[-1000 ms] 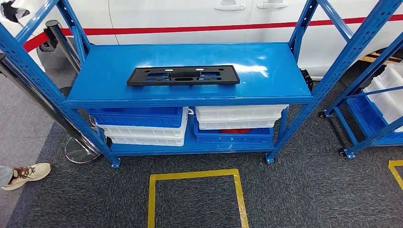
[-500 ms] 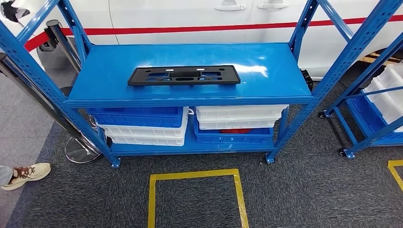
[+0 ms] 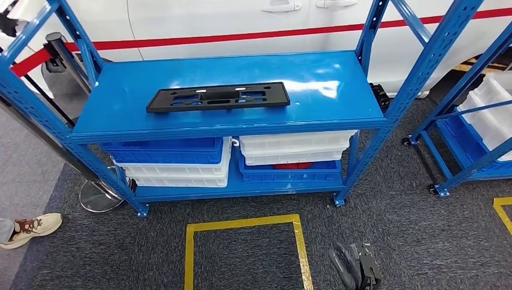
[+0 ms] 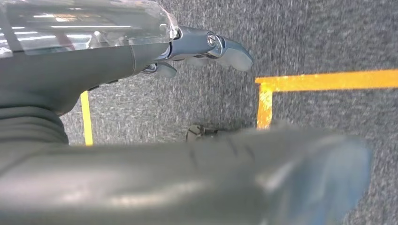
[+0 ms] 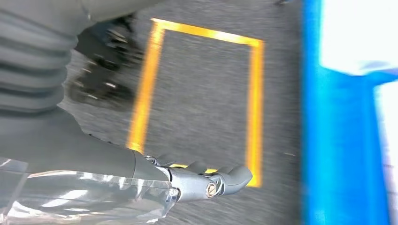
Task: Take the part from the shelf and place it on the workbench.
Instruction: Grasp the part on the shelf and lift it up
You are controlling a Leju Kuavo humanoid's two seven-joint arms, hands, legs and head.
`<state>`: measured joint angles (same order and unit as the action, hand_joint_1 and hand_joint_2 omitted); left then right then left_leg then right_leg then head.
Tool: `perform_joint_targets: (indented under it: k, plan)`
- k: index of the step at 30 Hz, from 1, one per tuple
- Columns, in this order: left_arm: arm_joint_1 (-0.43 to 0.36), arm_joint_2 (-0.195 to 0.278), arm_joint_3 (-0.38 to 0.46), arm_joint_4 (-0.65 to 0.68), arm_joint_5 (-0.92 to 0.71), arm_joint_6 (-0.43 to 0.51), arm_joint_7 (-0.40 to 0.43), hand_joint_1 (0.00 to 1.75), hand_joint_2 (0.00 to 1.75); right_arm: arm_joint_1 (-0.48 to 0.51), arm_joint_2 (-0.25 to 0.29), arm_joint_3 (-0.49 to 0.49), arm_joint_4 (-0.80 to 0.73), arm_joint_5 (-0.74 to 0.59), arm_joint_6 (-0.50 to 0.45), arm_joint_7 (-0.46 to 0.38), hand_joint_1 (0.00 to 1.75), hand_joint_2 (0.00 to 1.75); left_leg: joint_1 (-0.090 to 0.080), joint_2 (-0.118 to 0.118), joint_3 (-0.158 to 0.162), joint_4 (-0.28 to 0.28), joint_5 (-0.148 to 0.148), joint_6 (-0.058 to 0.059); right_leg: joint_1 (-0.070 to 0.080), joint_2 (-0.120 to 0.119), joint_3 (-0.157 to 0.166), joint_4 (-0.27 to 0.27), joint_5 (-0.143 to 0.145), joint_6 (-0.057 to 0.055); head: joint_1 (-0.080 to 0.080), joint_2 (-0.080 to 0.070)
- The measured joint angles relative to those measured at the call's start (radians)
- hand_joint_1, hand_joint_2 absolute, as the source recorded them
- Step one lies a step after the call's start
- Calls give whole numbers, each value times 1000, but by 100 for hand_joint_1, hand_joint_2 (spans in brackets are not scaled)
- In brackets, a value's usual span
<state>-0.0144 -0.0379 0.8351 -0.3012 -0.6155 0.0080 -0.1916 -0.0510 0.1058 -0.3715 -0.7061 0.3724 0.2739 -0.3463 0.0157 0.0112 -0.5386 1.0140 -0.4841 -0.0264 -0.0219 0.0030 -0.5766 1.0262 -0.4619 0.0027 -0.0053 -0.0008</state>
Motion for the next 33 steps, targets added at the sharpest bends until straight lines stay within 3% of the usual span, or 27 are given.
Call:
perform_joint_targets:
  k: [2, 4, 5, 6, 7, 9, 11, 14, 16, 17, 19, 20, 21, 22, 23, 24, 26, 27, 31, 33]
  plan:
    - [-3, -2, 17, 3, -11, 0, -4, 0, 0, -1, 5, 21, -67, -26, 15, -17, 0, 0, 3, -1, -30, 69, -45, -7, 0, 1, 1, -4, 2, -14, -1, 0]
    - [-5, -2, 35, 6, -21, 0, -8, 0, 0, -2, 10, 43, -130, -51, 30, -33, 0, 0, 4, -2, -95, 207, -109, -9, 5, 1, 1, -3, 1, -21, -2, 0]
    - [-6, -2, 45, 8, -27, 0, -10, 0, 0, -1, 13, 54, -163, -64, 39, -41, 0, 0, 4, -3, -124, 265, -126, -9, 9, 2, 1, -3, 1, -23, -2, 0]
    - [-7, -2, 54, 10, -32, 0, -11, 0, 0, -1, 16, 65, -195, -77, 48, -49, 0, 0, 3, -3, -138, 289, -123, -7, 12, 3, 2, -3, 0, -25, -2, 0]
    - [-7, -3, 62, 12, -37, 0, -12, 0, 0, 0, 19, 76, -227, -90, 57, -56, 0, 0, 3, -3, -135, 275, -101, -4, 15, 5, 4, -3, -1, -26, -2, 0]
    - [-9, -3, 80, 14, -47, 0, -15, 0, 0, -1, 26, 98, -295, -116, 76, -72, 0, 0, 1, -6, -84, 151, -25, 8, 18, 10, 9, -3, -4, -26, -2, 0]
    - [-13, -4, 99, 15, -56, 0, -20, 0, 0, -2, 32, 122, -363, -142, 96, -89, 0, 0, -4, -10, -35, 37, 17, 21, 21, 13, 10, -2, -6, -21, -1, 0]
    - [-19, -6, 127, 19, -70, -2, -26, 0, 0, -1, 40, 160, -461, -177, 126, -113, 0, 0, -9, -12, -21, 3, 20, 30, 20, 14, 8, -4, -4, -5, -1, 0]
    - [-22, -9, 145, 21, -79, -5, -29, 0, 0, -2, 42, 187, -533, -201, 144, -131, 0, 0, -5, -9, -16, -10, 27, 41, 19, 12, 2, 13, -19, 5, 0, 0]
    - [-24, -11, 154, 22, -84, -8, -31, 0, 0, -2, 42, 200, -570, -213, 154, -140, 0, 0, -3, -8, -13, -16, 30, 46, 18, 11, -13, 48, -41, 10, 1, 0]
    - [-27, -14, 173, 25, -93, -12, -33, 0, 0, -2, 42, 226, -635, -235, 171, -156, 0, 0, -3, -5, -11, -19, 29, 52, 14, 9, -74, 171, -100, 17, 2, 0]
    - [-29, -15, 182, 26, -97, -14, -35, 0, 0, 0, 42, 240, -666, -245, 179, -163, 0, 0, -3, -5, -11, -18, 28, 52, 13, 8, -107, 233, -119, 20, 1, 0]
    - [-29, -16, 192, 28, -102, -16, -36, 0, 0, 1, 42, 253, -697, -256, 187, -171, 0, 0, -4, -5, -9, -18, 26, 52, 11, 8, -128, 267, -121, 22, 1, 0]
    - [-30, -17, 201, 30, -106, -18, -38, 0, 0, 2, 42, 266, -729, -266, 196, -179, 0, 0, -4, -4, -6, -17, 23, 52, 9, 7, -130, 265, -102, 24, 1, 0]
    - [-31, -19, 211, 32, -111, -20, -41, 0, 0, 3, 42, 278, -761, -277, 204, -186, 0, 0, -4, -4, -2, -16, 19, 50, 8, 5, -114, 224, -68, 24, 2, 0]
    - [-32, -20, 219, 34, -115, -21, -43, 0, 0, 2, 42, 290, -794, -287, 211, -194, 0, 0, -4, -5, 3, -16, 15, 48, 7, 2, -83, 156, -27, 22, 2, 0]
    - [-35, -24, 238, 38, -124, -27, -47, 0, 0, 2, 43, 317, -860, -309, 229, -211, 0, 0, -7, -5, 10, -13, 6, 39, 11, -7, -27, 37, 15, 14, 1, 0]
    - [-36, -25, 248, 39, -129, -29, -49, 0, 0, 2, 43, 331, -893, -319, 238, -219, 0, 0, -8, -4, 11, -12, 3, 33, 14, -9, -13, 7, 18, 9, 1, 0]
    - [-47, -28, 286, 45, -147, -37, -57, 0, 0, 4, 44, 389, -1027, -364, 275, -252, 0, 0, -7, -1, 14, -2, -15, 10, 13, -3, 0, -13, 5, -12, 0, 0]
    - [-52, -31, 303, 47, -156, -41, -62, 0, 0, 4, 45, 418, -1092, -386, 294, -268, 0, 0, -5, -2, -18, 75, -53, 2, 10, -3, 16, -20, 0, -23, -2, 0]
